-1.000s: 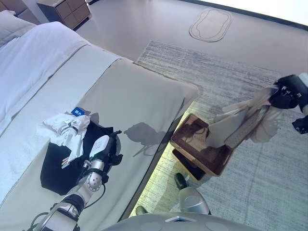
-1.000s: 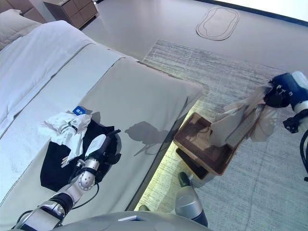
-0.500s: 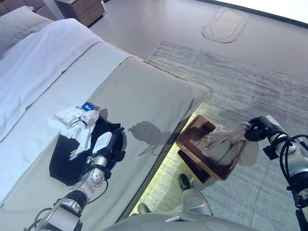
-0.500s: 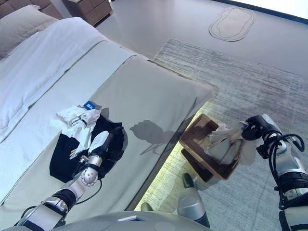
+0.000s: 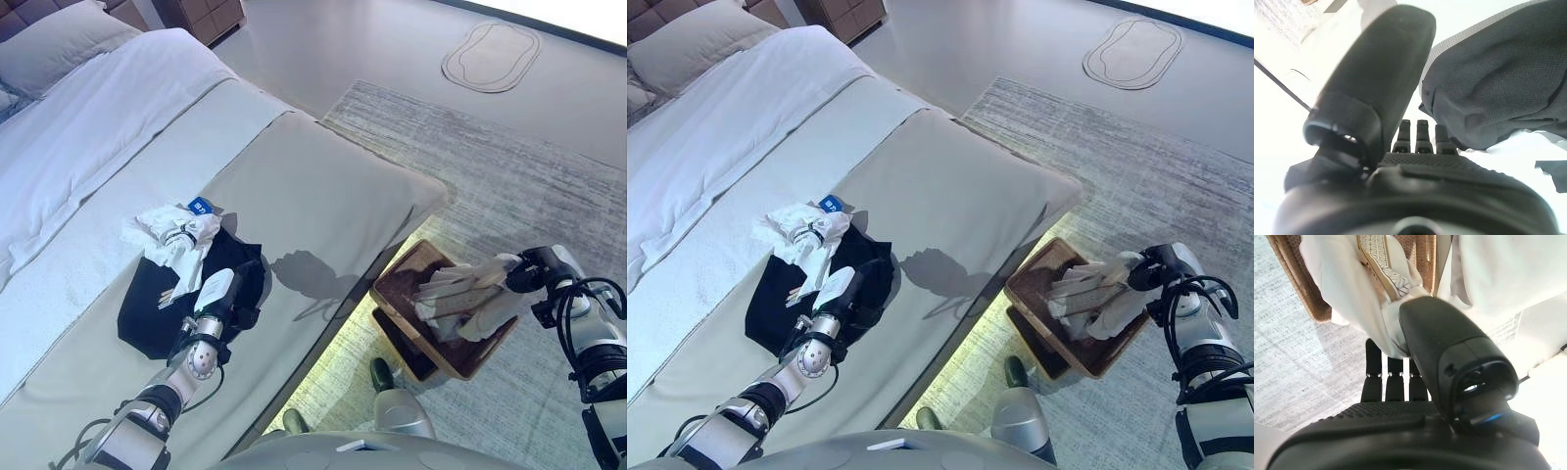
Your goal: Pick up the clothes from the bed and place them into the basket
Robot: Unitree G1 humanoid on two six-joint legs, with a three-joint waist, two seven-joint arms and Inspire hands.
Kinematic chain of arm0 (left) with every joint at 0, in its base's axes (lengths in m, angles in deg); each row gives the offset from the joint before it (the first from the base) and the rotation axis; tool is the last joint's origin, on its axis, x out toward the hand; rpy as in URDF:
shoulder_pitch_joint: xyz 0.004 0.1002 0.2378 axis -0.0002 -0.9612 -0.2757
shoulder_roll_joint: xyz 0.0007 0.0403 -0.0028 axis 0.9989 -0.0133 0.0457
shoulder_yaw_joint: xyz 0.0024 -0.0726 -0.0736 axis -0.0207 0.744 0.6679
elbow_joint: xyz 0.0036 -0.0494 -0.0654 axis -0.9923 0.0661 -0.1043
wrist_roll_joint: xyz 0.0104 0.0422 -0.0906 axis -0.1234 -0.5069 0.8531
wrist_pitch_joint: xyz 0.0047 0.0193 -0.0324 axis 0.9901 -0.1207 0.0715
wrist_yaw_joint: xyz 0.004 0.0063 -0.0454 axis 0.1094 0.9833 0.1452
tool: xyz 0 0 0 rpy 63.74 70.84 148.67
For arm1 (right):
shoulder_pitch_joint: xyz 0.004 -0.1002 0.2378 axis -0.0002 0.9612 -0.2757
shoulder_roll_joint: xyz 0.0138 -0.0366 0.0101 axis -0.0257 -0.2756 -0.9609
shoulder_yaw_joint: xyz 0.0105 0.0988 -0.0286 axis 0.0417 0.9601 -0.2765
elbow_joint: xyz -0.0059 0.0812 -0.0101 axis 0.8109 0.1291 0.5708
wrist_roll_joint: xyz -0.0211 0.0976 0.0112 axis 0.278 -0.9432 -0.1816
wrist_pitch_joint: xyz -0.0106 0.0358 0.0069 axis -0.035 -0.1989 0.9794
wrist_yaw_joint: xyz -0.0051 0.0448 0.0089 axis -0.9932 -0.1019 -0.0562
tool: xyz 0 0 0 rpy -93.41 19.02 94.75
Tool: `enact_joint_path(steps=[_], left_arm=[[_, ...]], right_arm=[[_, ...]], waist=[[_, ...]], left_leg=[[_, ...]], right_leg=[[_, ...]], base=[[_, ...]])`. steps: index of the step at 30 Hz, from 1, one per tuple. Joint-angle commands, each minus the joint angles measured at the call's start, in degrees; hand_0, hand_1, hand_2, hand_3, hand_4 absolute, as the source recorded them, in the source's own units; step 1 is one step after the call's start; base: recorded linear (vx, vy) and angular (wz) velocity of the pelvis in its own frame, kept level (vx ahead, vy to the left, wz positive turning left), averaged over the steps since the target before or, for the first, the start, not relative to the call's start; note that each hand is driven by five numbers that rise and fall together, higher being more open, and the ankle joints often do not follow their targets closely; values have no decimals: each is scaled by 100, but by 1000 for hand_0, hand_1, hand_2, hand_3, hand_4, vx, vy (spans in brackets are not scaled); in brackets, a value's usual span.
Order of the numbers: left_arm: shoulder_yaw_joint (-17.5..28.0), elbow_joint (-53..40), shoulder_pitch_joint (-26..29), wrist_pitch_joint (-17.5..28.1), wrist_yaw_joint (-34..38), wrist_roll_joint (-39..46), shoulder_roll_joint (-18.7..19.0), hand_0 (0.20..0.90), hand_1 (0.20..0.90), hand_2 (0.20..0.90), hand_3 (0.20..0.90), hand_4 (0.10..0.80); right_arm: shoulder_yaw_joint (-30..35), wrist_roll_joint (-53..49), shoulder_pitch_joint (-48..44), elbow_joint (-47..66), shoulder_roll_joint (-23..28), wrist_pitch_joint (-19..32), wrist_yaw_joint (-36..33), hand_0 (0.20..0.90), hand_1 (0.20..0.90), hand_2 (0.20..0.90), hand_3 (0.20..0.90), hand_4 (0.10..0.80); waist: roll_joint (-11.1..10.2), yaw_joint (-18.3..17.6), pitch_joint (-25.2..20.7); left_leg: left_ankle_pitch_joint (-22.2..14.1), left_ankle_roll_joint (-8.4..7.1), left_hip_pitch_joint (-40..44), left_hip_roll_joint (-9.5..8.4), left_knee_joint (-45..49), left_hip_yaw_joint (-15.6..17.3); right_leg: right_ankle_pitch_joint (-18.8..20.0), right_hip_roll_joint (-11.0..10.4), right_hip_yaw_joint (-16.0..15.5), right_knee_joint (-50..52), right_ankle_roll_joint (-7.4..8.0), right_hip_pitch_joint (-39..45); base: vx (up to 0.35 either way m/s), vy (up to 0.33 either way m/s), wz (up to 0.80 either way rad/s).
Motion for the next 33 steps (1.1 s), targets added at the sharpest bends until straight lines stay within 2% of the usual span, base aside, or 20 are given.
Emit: enact_joint_path(steps=[1, 8, 18, 23, 25, 28, 33], left_arm=[[-1, -275, 347, 272, 285, 238, 244, 900, 900, 900, 900, 800], [86, -362, 357, 205, 259, 257, 235, 900, 900, 900, 900, 800], [144, -304, 270, 86, 287, 277, 222, 900, 900, 900, 900, 800], [241, -292, 199, 67, 377, 288, 202, 900, 900, 900, 900, 800], [299, -312, 158, 28, 374, 272, 198, 900, 900, 900, 900, 800], [325, -342, 142, -162, 332, 348, 200, 900, 900, 900, 900, 800], [382, -221, 39, -222, 551, 437, 116, 900, 900, 900, 900, 800]], right_arm=[[80, 78, -703, -17, 265, 304, -356, 900, 900, 900, 900, 800], [106, 86, -657, 346, 294, 247, -272, 900, 900, 900, 900, 800], [-2, -10, -605, 571, 201, 422, -183, 900, 900, 900, 900, 800], [-90, -606, -823, 982, 65, 563, -170, 900, 900, 900, 900, 800], [-152, -461, -951, 1110, -3, 649, -190, 900, 900, 900, 900, 800], [-369, 12, -1241, 1320, 34, 636, -586, 900, 900, 900, 900, 800], [-889, 660, -1959, 1541, 190, 533, -870, 900, 900, 900, 900, 800]], waist=[[-185, 90, -346], [-222, 93, -324], [-363, 235, -351], [-443, 419, -333], [-471, 517, -317], [-506, 675, -240], [-463, 953, -76]], left_leg=[[-145, -109, -286, 41, 283, -204], [-131, -123, -290, 53, 274, -219], [-82, -136, -288, 103, 250, -334], [-81, -143, -308, 107, 311, -520], [-91, -146, -331, 97, 363, -615], [-92, -151, -420, 67, 456, -801], [-117, -142, -628, -61, 683, -1152]], right_leg=[[-173, -222, -114, 552, 306, -302], [-195, -214, -139, 560, 286, -288], [-256, -203, -268, 605, 248, -201], [-340, -220, -394, 699, 184, -126], [-388, -232, -462, 761, 148, -102], [-457, -243, -563, 874, 98, -100], [-651, -257, -762, 1118, -42, -110]], base=[[0, 0, 0], [0, 0, 0], [24, -10, 7], [54, -10, 11], [38, -12, 21], [-3, -12, 17], [3, 35, 36]])
